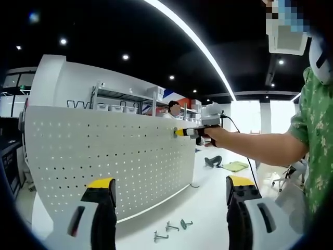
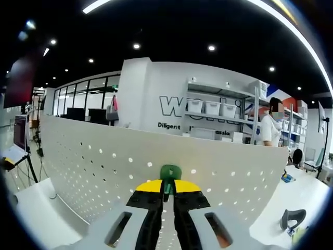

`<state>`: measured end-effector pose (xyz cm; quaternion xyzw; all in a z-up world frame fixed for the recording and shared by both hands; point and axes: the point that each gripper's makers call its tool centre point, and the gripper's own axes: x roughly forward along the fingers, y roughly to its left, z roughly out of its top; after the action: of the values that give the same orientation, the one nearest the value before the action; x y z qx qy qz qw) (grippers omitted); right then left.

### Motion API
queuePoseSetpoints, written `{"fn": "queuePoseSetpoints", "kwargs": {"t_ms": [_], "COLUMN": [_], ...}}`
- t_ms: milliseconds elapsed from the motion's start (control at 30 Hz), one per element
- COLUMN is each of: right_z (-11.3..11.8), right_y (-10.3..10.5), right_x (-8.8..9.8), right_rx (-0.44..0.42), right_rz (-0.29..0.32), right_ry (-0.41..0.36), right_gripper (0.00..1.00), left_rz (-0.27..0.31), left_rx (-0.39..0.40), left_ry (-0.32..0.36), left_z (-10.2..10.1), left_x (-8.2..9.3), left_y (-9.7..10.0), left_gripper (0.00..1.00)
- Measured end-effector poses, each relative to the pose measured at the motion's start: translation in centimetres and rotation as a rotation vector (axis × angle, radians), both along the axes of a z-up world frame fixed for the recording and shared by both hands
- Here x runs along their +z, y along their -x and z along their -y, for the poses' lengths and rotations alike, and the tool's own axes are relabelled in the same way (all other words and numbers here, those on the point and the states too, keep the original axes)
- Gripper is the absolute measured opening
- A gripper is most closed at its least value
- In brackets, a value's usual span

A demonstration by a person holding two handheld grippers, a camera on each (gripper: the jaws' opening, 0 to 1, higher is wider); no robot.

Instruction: Insert the hook assembly into the mounting plate slot until the hook locks in place.

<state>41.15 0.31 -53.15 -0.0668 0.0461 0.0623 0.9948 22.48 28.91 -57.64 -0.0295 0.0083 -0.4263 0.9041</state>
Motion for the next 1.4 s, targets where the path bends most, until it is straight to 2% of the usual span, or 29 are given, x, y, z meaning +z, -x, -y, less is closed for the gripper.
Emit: {"fn": "queuePoseSetpoints", "kwargs": {"t_ms": [367, 1067, 1400], "right_z": [0.0, 0.1, 0.4], "right_y": [0.0, 0.7, 1.9], "right_x": [-0.5, -0.8, -1.2], "right_rx": [0.003, 0.012, 0.019], "right_rz": [-0.014, -0.014, -0.018], "right_ry": [-0.002, -0.016, -0.016], "right_gripper": [0.07, 0.28, 0.31], "left_rz": [0.001, 0.004, 0.006], "left_rx": [0.004, -0.005, -0.011], "left_ry": [0.0, -0.005, -0.012], "left_z": [-0.1, 0.2, 0.4], "left_x": [0.0, 0.1, 0.1], "left_y": [0.1, 0.2, 0.5], "left_gripper": [0.9, 0.9, 0.9]}}
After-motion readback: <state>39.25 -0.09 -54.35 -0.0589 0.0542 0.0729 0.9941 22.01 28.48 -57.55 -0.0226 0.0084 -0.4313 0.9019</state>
